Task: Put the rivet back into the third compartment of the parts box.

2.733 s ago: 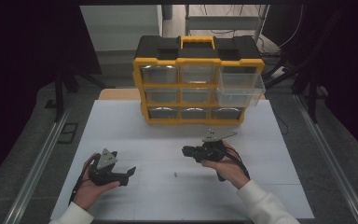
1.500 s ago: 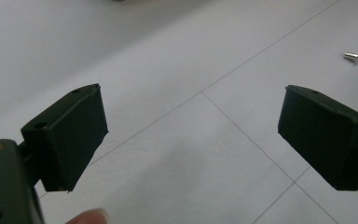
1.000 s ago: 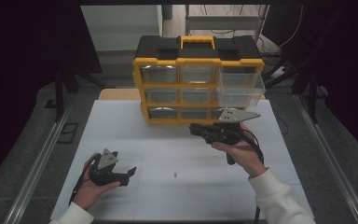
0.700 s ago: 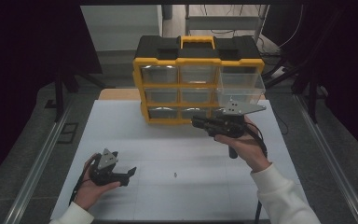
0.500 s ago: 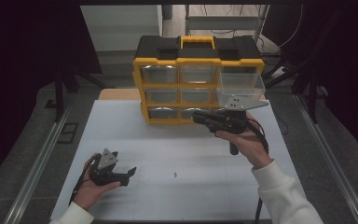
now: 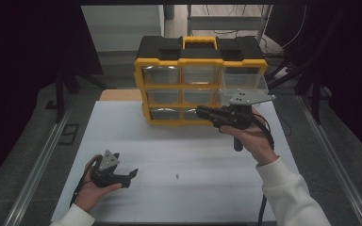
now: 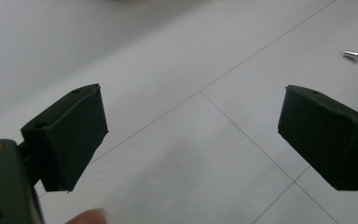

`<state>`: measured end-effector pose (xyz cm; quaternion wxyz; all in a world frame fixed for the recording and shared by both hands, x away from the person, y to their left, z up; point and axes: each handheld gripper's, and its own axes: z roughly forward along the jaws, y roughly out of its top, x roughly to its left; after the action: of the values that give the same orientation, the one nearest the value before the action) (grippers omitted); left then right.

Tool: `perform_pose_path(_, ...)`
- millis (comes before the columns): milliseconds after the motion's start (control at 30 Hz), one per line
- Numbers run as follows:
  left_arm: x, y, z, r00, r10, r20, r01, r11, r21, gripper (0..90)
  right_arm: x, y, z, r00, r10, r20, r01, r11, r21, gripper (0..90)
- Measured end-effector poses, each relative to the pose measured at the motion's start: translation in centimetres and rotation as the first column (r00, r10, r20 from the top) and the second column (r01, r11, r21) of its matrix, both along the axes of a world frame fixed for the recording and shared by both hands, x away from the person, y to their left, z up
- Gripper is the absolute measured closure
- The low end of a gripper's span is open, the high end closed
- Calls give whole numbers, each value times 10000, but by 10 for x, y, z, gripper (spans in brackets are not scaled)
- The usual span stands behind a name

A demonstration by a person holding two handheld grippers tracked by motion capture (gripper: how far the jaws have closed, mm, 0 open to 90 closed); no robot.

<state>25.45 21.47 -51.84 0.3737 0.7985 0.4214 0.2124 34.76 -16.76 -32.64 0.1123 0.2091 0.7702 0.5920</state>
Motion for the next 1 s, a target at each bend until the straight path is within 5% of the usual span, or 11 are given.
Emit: perform_pose_path(1000, 0, 0, 0, 10000, 1, 9, -1, 10000, -1, 83, 12, -9, 30, 9986, -445, 273, 435, 9983, 384, 836)
